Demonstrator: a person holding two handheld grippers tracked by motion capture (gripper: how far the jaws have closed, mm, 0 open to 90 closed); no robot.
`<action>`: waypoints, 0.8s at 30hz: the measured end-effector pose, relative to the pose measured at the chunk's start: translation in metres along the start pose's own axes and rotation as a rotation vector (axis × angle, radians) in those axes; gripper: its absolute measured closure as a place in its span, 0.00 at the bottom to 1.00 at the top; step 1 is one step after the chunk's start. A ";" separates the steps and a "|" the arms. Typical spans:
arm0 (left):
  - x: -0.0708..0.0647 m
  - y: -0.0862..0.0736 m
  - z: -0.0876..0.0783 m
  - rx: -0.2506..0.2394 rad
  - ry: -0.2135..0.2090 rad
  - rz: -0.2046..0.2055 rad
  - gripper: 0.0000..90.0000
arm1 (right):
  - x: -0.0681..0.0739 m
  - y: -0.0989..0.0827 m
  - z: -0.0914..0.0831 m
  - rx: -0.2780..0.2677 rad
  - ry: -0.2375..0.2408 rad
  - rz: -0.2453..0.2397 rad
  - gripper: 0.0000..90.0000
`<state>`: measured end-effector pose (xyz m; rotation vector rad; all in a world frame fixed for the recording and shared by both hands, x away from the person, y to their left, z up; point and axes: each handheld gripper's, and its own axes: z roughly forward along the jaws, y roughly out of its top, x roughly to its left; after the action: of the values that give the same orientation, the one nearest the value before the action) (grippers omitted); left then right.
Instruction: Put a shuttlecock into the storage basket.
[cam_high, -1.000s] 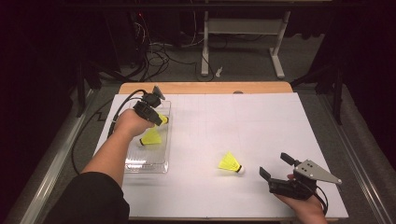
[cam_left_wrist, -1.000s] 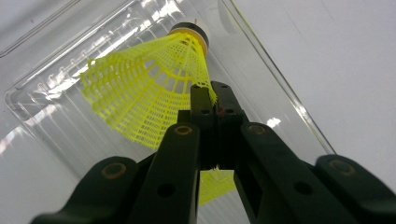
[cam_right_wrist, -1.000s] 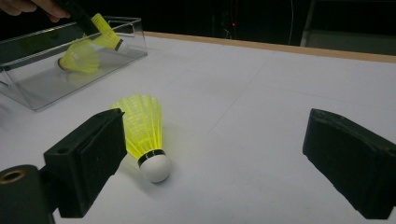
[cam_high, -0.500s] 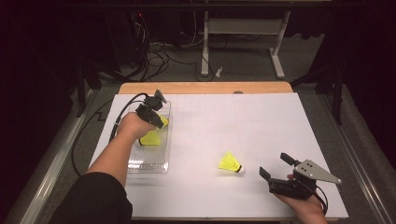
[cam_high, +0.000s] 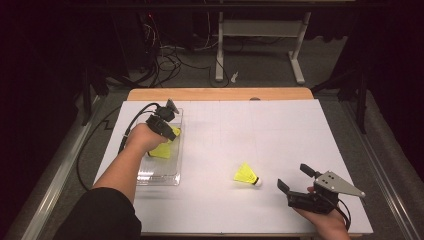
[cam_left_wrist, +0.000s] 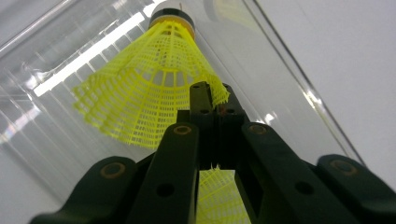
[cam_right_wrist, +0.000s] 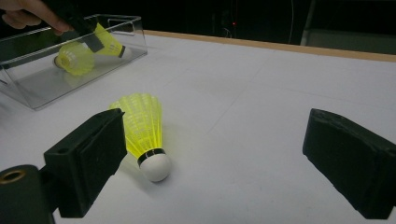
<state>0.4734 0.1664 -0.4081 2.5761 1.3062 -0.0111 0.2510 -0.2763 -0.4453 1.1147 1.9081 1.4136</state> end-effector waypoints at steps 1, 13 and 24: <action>0.000 -0.001 0.001 0.002 -0.005 -0.003 0.99 | 0.000 0.000 0.000 0.000 0.000 0.000 0.08; -0.006 -0.006 0.009 0.042 -0.016 0.012 0.97 | 0.001 0.001 -0.001 -0.002 -0.003 -0.001 0.08; -0.006 -0.007 0.005 0.051 -0.001 0.002 0.87 | 0.001 0.001 -0.002 -0.006 -0.001 -0.004 0.08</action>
<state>0.4646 0.1640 -0.4139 2.6193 1.3201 -0.0457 0.2496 -0.2760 -0.4434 1.1089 1.9028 1.4152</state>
